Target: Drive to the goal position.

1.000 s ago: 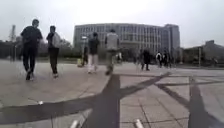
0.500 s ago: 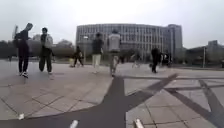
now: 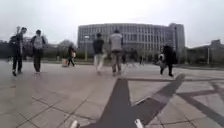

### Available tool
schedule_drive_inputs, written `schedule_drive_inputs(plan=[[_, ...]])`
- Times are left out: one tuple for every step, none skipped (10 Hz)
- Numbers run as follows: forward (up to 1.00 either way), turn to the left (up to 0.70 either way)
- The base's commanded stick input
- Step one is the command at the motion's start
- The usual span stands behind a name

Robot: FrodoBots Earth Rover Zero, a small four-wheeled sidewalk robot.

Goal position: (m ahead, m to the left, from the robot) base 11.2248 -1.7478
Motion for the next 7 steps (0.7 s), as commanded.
schedule_drive_inputs(plan=[[0.85, -0.27], [0.85, -0.34], [0.85, -0.34], [0.85, -0.34], [0.85, -0.34], [0.85, -0.34], [0.85, -0.34]])
